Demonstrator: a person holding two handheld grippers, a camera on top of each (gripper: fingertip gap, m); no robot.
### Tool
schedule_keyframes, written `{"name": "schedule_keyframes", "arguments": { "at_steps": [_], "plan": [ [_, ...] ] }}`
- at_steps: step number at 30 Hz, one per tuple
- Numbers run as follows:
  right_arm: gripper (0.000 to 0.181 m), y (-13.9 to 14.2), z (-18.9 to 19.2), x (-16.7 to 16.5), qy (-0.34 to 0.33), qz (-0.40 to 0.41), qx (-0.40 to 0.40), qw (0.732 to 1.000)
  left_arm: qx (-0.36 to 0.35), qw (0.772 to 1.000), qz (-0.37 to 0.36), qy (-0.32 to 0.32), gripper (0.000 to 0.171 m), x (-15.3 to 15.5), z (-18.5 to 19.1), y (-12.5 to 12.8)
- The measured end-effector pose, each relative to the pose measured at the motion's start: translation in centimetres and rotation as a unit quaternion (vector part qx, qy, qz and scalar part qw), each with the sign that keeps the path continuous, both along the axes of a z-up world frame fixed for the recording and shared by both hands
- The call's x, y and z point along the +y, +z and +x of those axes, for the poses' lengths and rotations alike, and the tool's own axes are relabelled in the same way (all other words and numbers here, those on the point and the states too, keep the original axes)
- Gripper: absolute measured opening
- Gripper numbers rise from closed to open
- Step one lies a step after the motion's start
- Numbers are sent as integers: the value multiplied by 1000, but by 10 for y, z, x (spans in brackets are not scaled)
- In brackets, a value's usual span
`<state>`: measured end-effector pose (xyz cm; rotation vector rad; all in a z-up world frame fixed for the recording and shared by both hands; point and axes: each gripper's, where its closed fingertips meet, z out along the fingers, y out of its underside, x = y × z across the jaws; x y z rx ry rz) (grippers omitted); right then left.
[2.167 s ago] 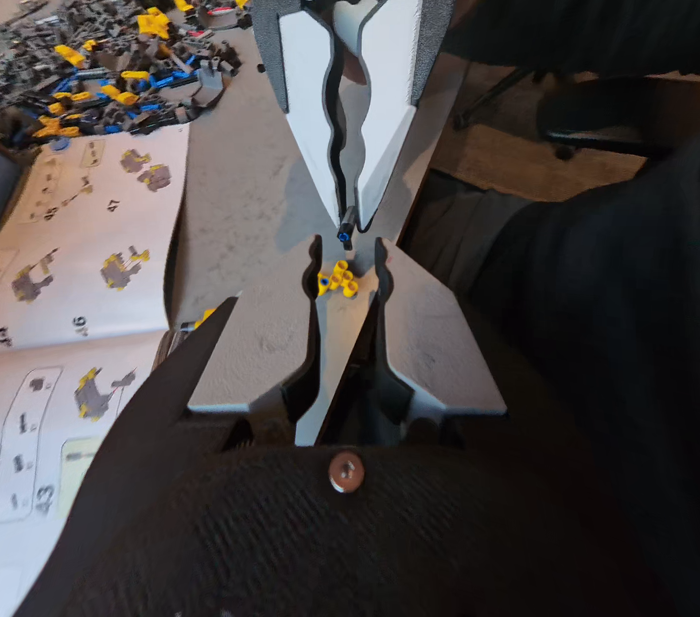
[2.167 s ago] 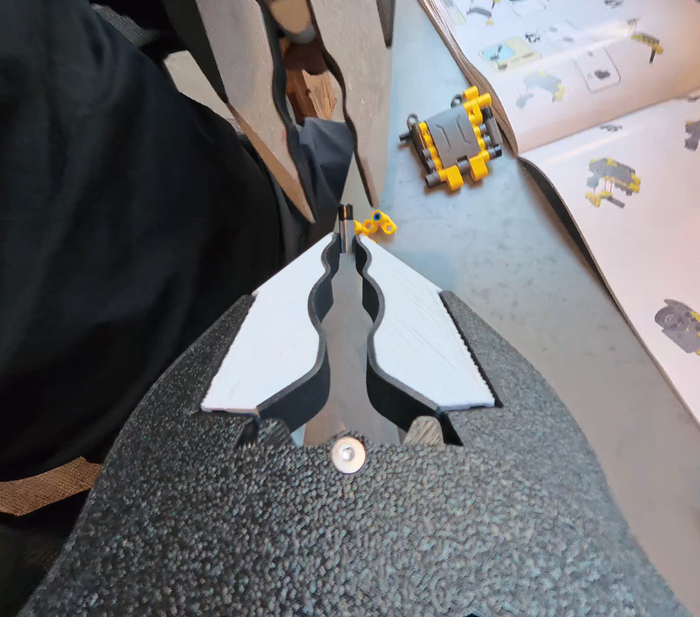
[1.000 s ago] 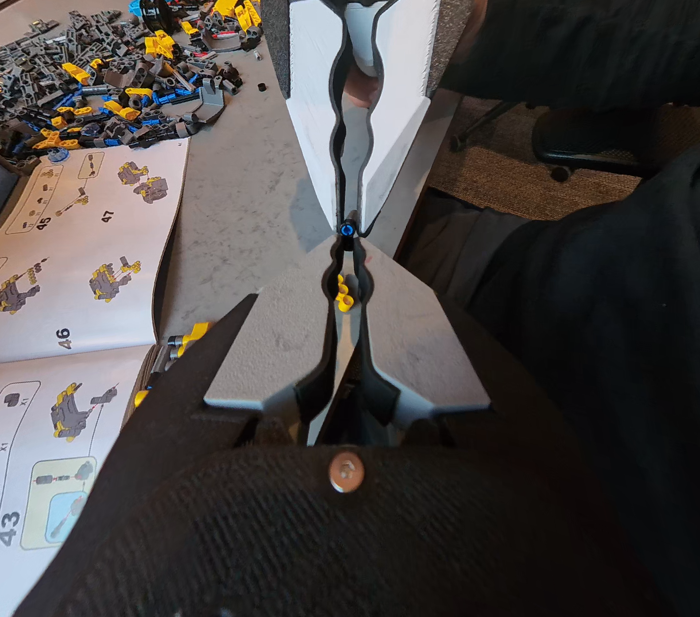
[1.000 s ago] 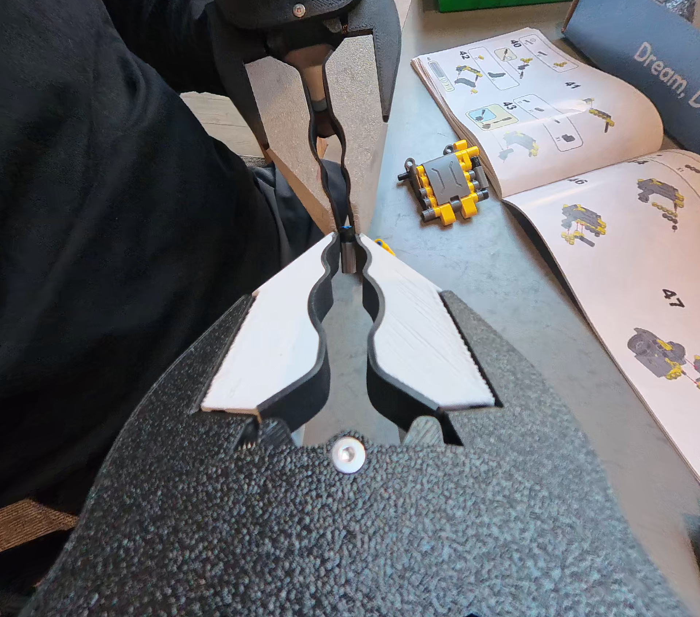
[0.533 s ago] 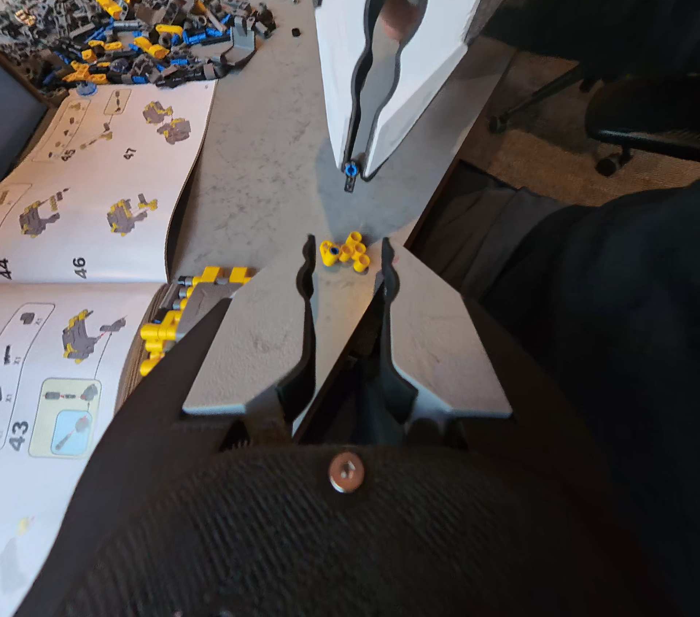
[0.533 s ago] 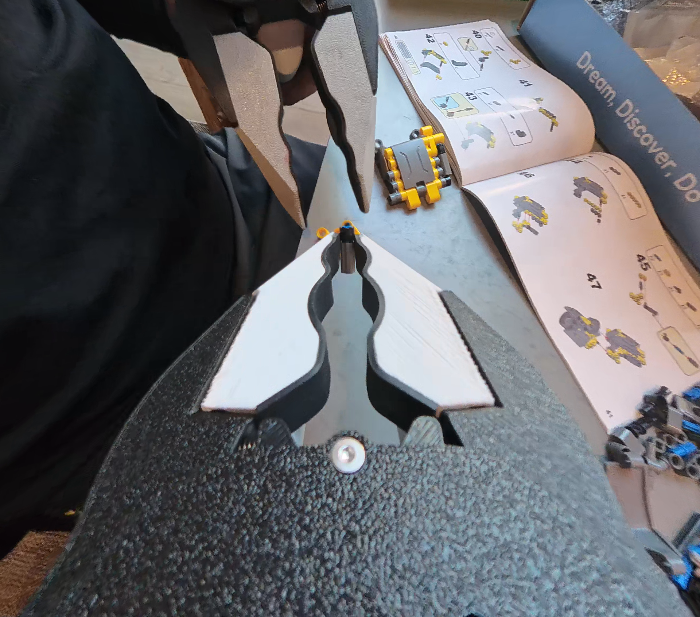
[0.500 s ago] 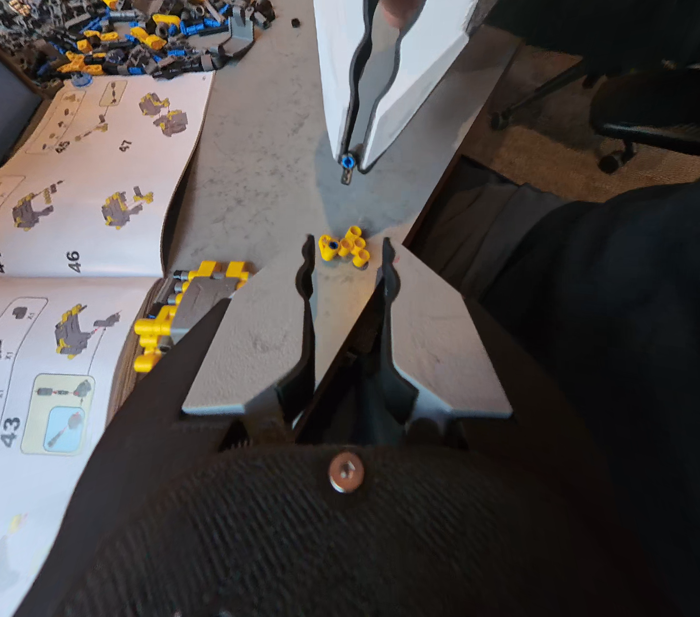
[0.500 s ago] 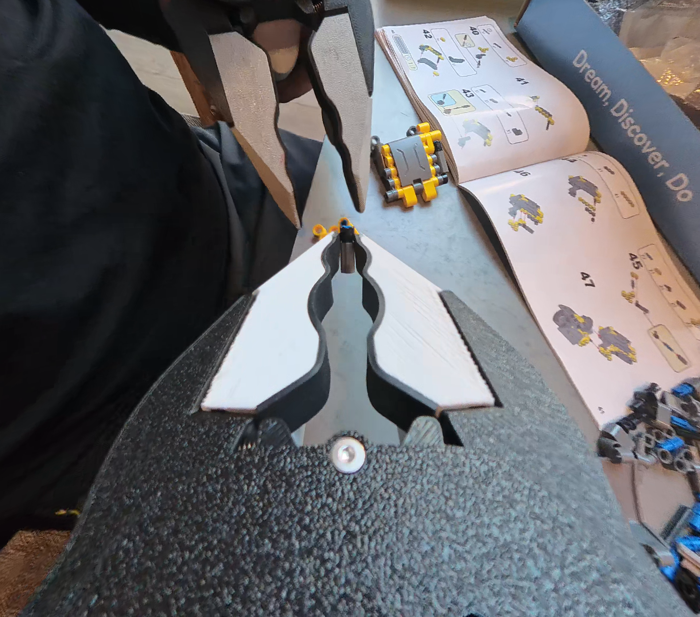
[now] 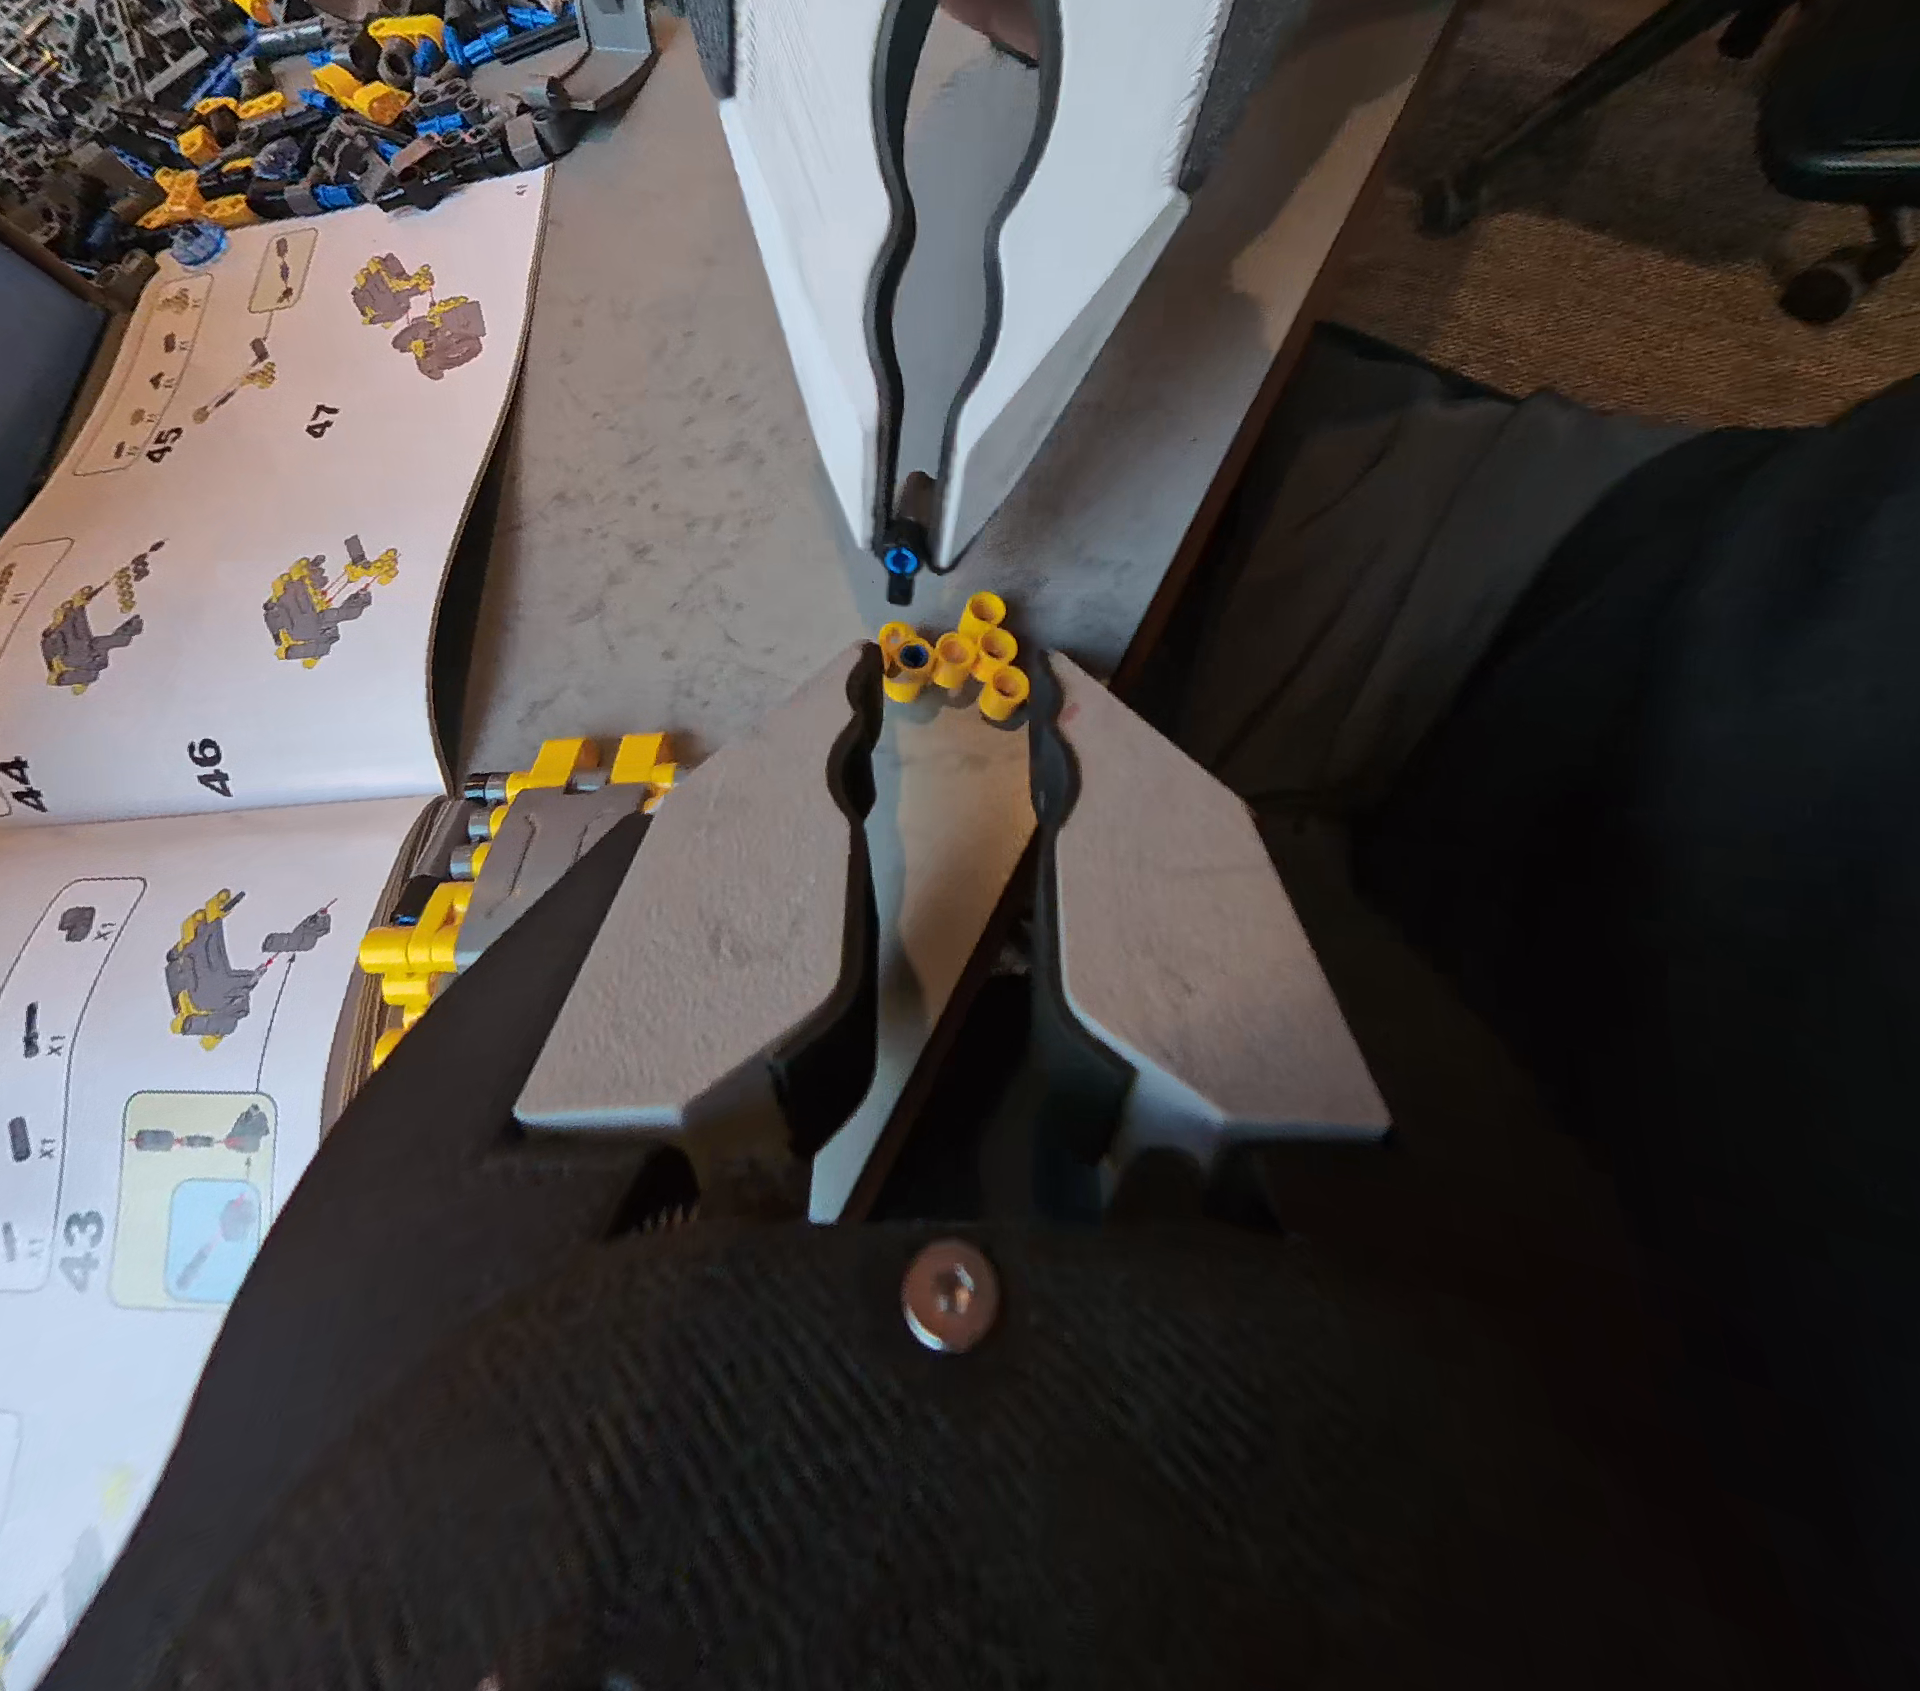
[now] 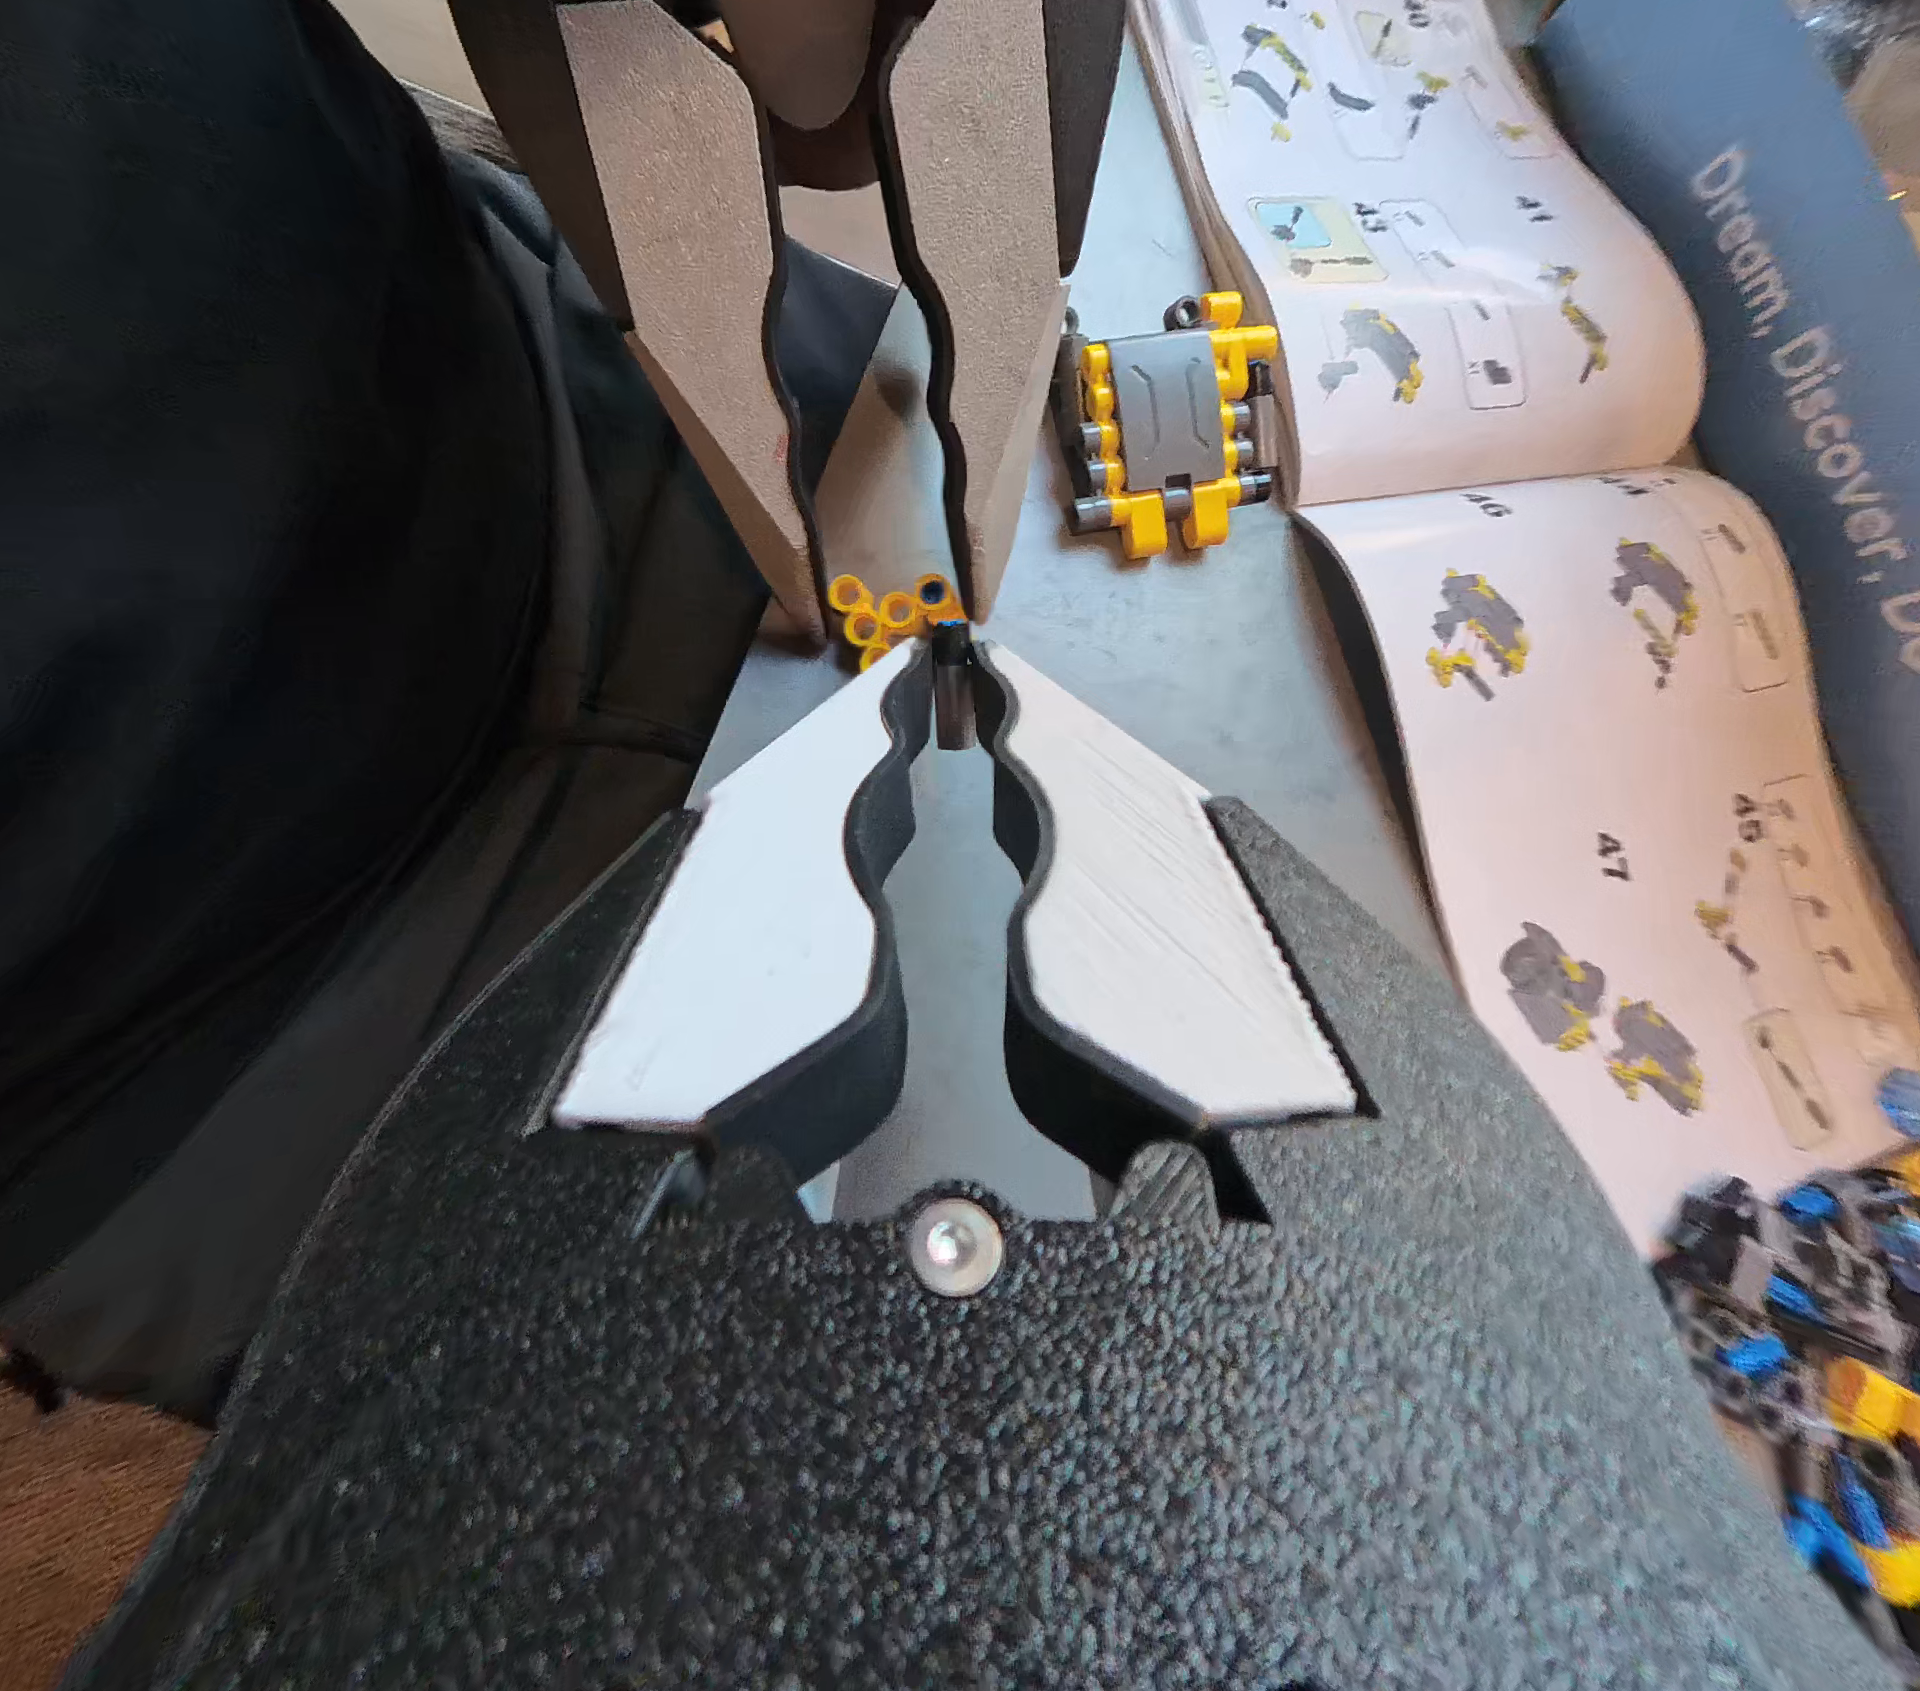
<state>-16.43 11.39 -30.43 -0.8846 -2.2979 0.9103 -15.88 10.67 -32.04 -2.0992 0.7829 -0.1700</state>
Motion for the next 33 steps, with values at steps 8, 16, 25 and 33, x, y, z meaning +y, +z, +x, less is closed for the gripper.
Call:
{"name": "schedule_keyframes", "arguments": {
  "at_steps": [8,16,25,33],
  "plan": [
    [6,-3,-3,2,1,-68,-41,997,-45,998,-25,-19,25,2,1,0],
    [6,-6,-2,2,13,-29,-48,998,-84,994,-51,-41,24,3,1,1],
    [5,-10,-4,2,19,7,-54,998,-90,992,-63,-57,25,2,-1,1],
    [5,-10,-5,0,30,62,-44,997,-96,991,-69,-57,25,3,-1,1]
  ]
}}
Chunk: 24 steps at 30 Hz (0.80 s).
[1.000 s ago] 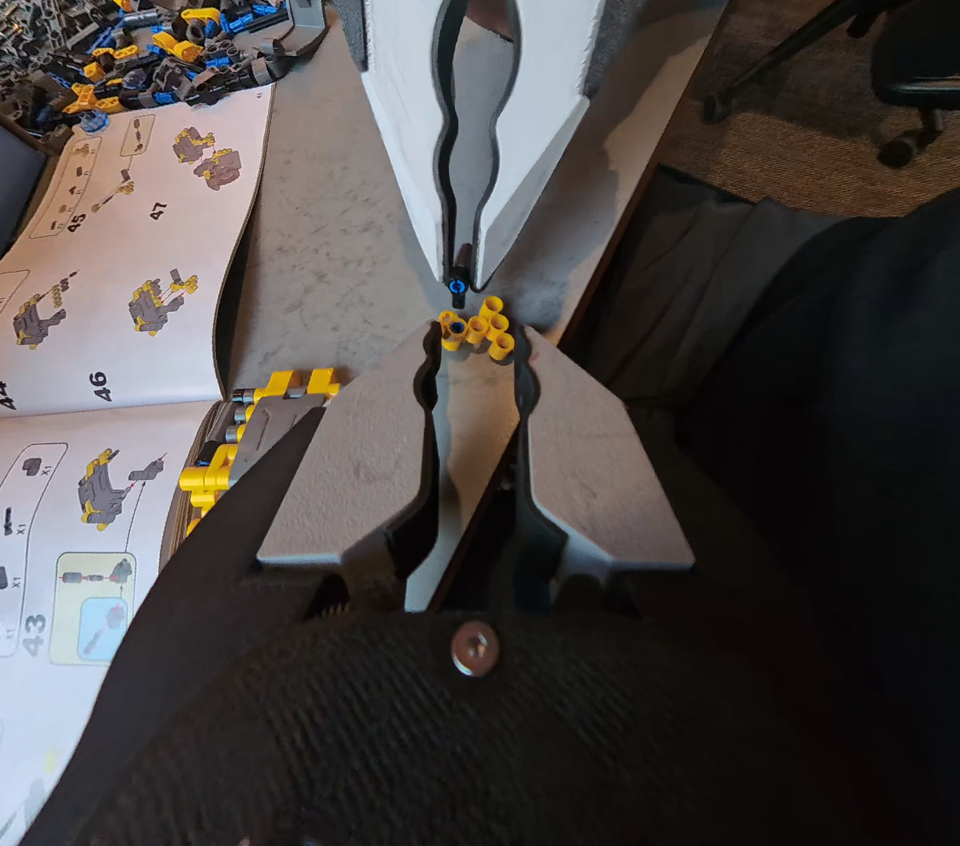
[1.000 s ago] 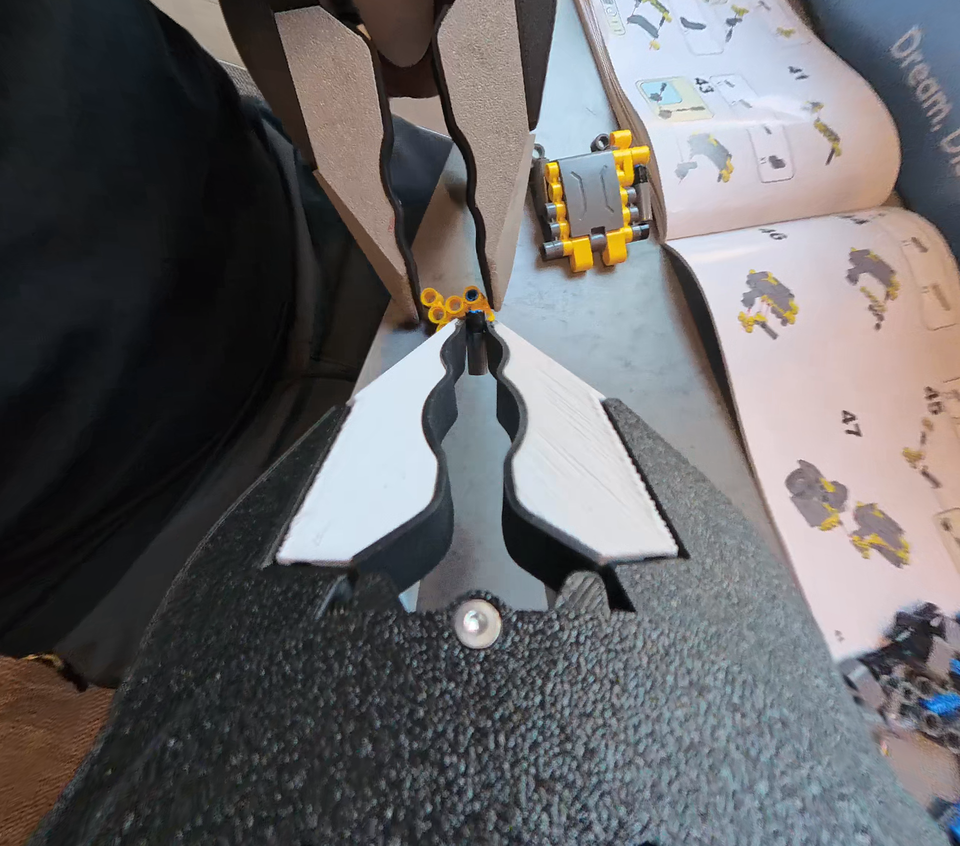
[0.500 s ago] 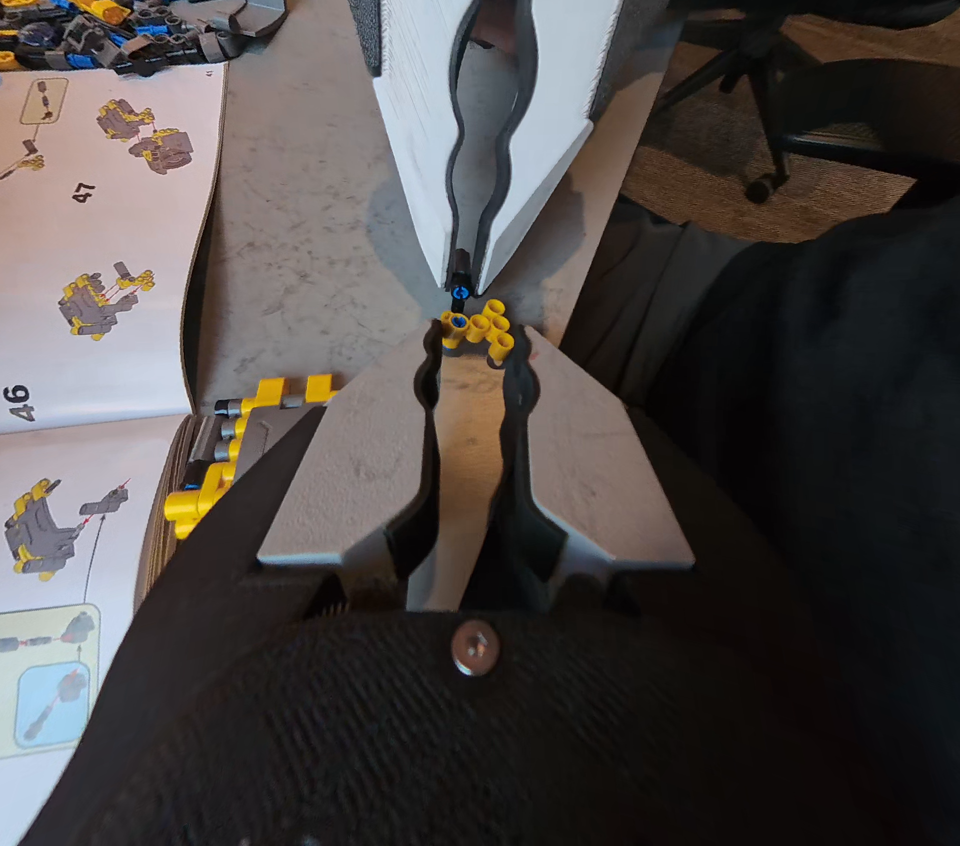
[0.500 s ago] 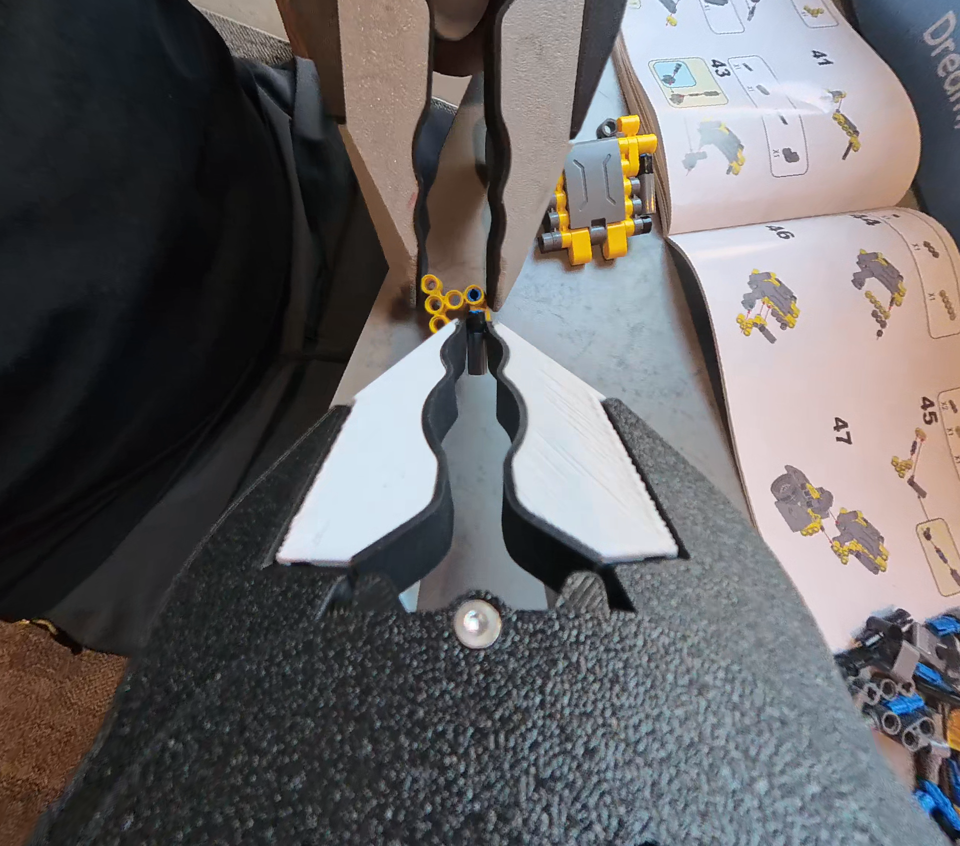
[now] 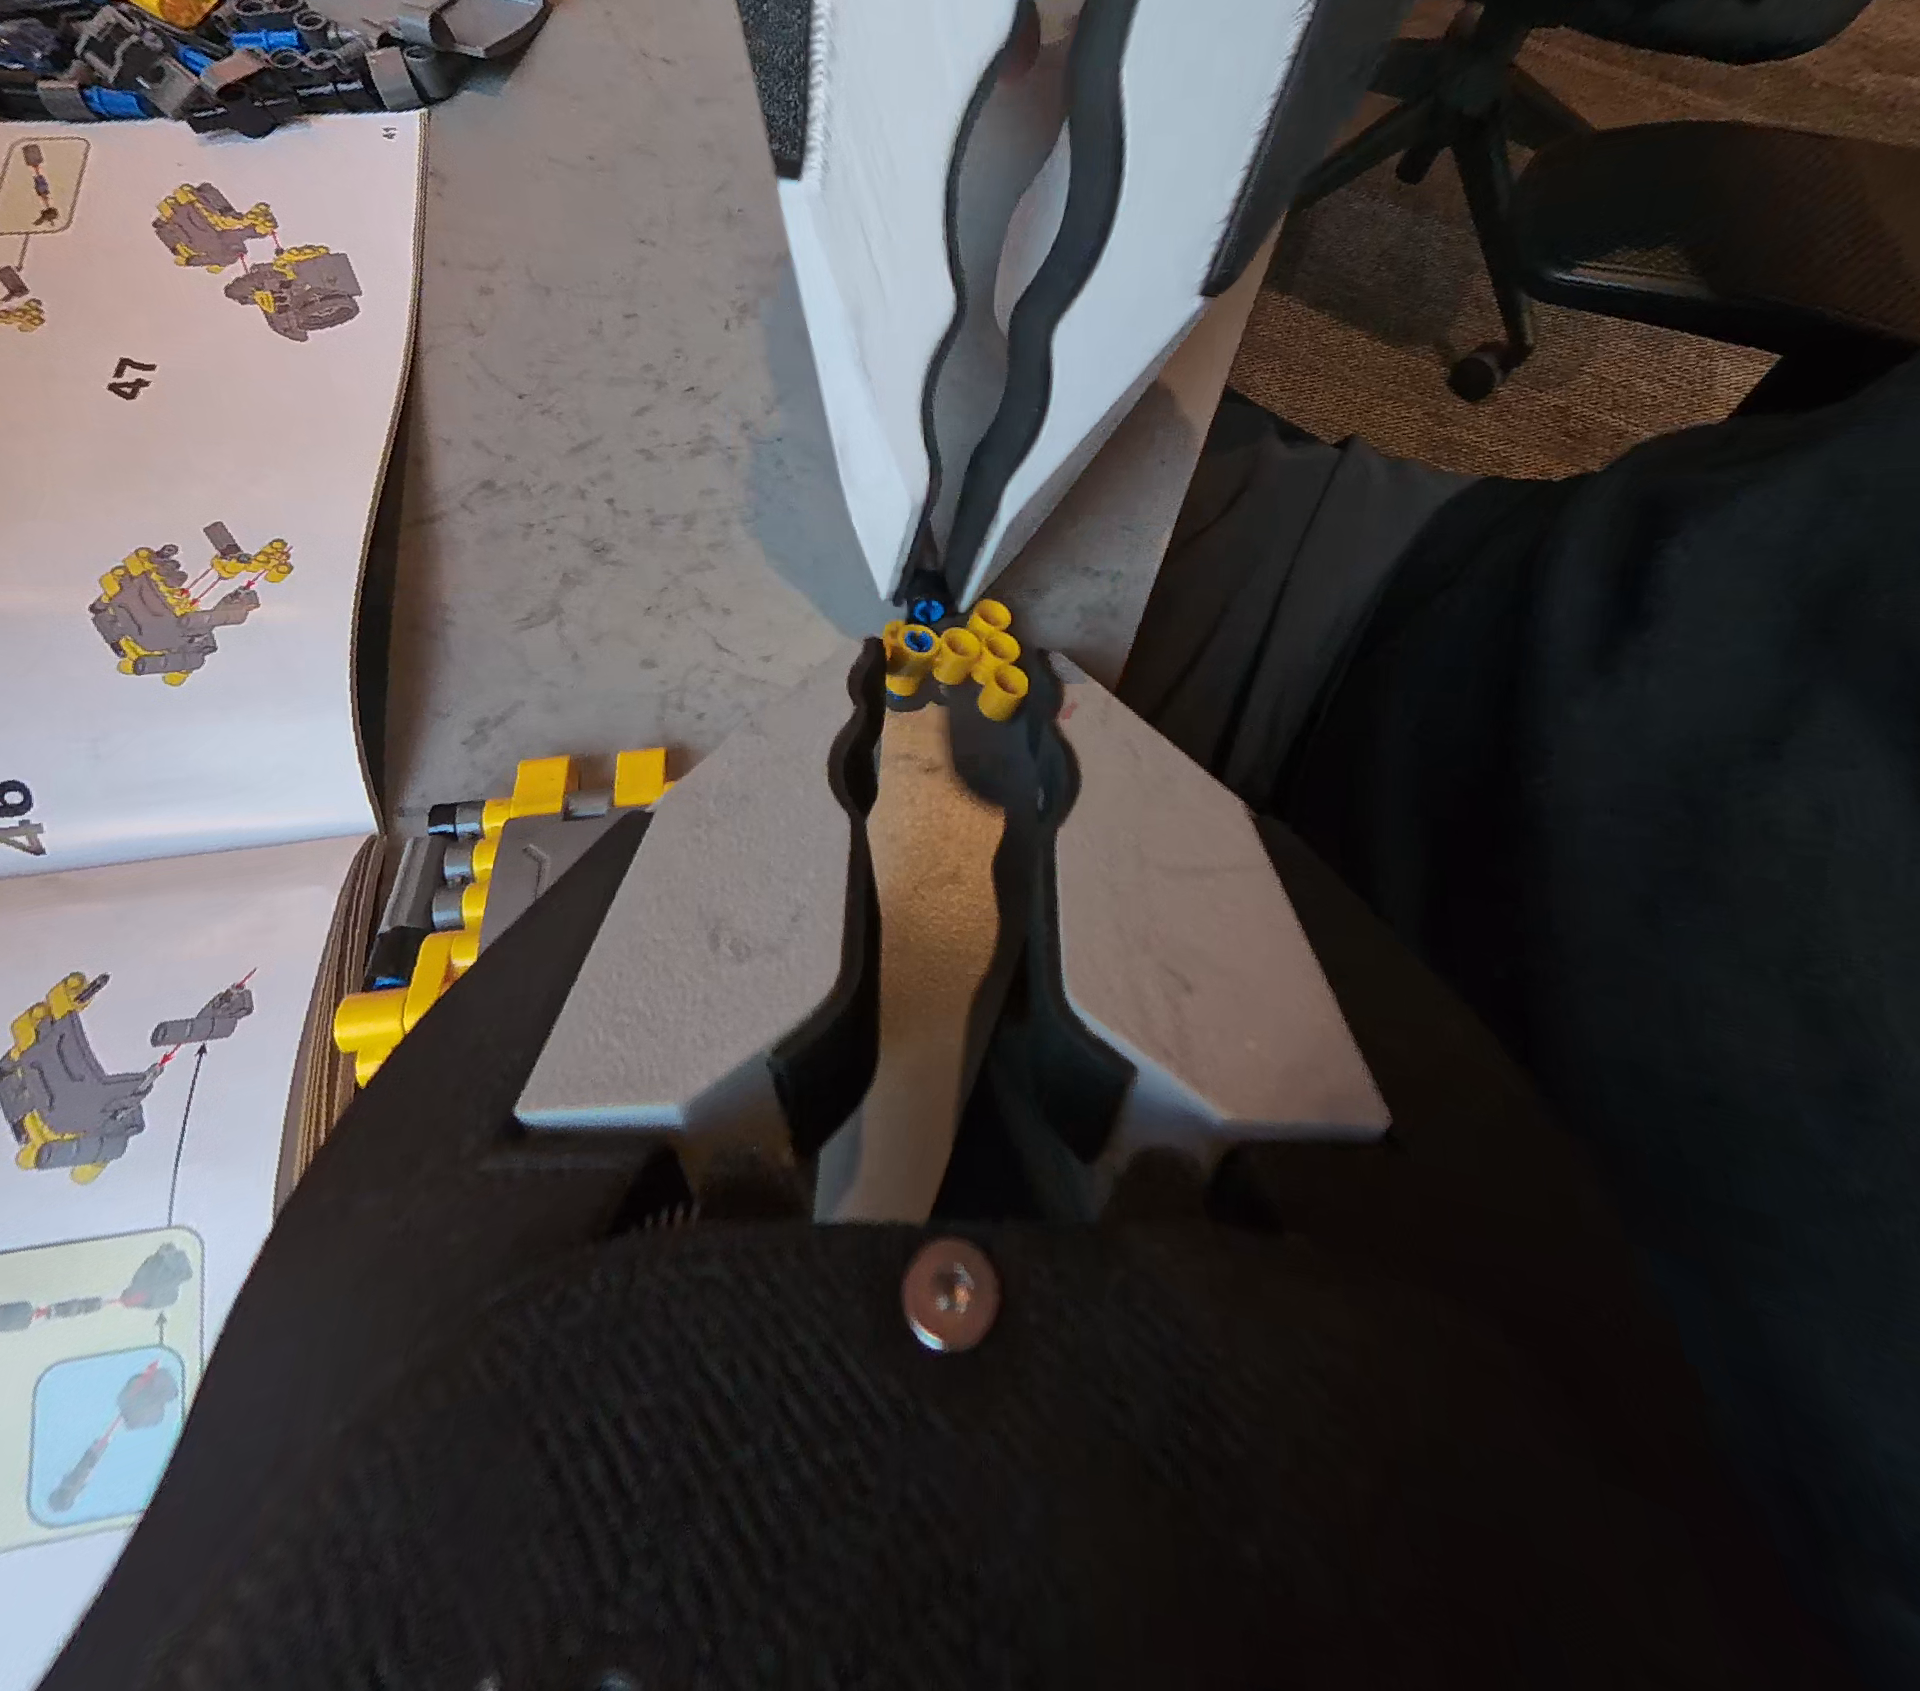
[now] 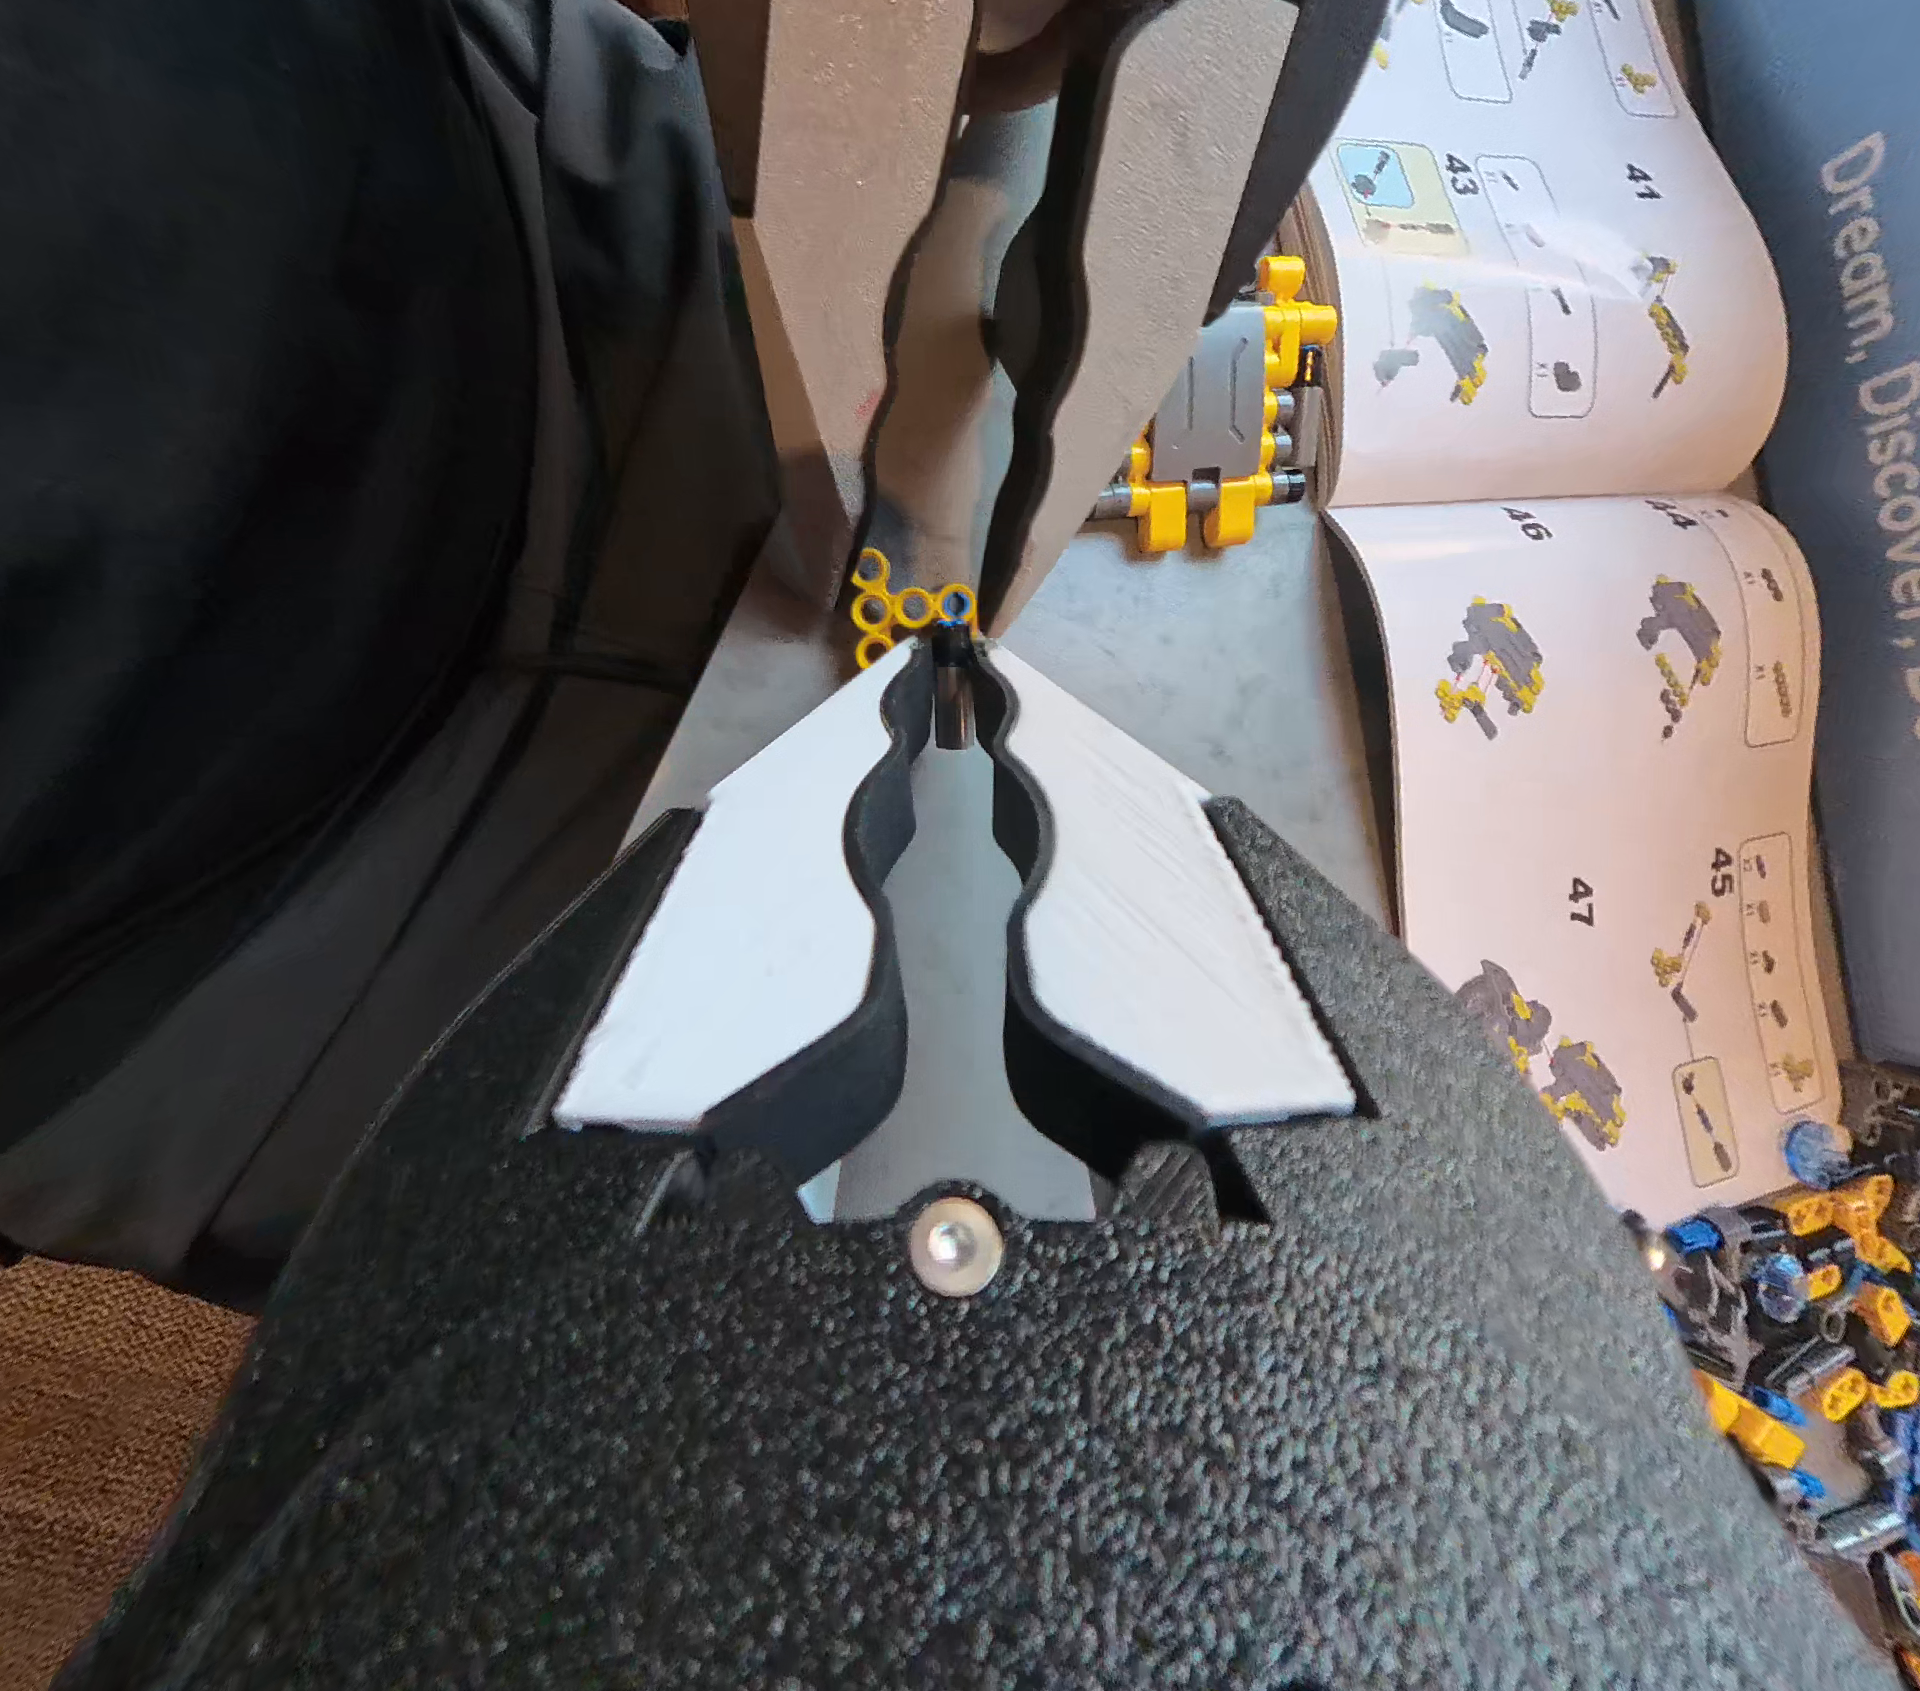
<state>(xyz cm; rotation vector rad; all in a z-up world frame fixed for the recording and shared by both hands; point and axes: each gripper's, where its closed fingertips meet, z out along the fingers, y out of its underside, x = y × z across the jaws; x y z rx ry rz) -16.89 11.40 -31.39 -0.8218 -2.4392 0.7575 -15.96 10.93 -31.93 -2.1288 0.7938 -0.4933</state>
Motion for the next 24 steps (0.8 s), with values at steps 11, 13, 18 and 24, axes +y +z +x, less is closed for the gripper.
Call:
{"name": "schedule_keyframes", "arguments": {
  "at_steps": [11,13,18,24],
  "plan": [
    [5,-3,0,4,-1,19,0,1000,3,1000,5,0,25,1,0,0],
    [5,-4,0,5,4,38,3,999,0,1000,3,1,25,1,0,0],
    [5,-5,0,5,13,47,-20,999,-3,1000,0,-1,25,1,0,0],
    [5,-6,-1,5,22,36,-80,996,-4,1000,0,4,24,1,-1,0]
  ]
}}
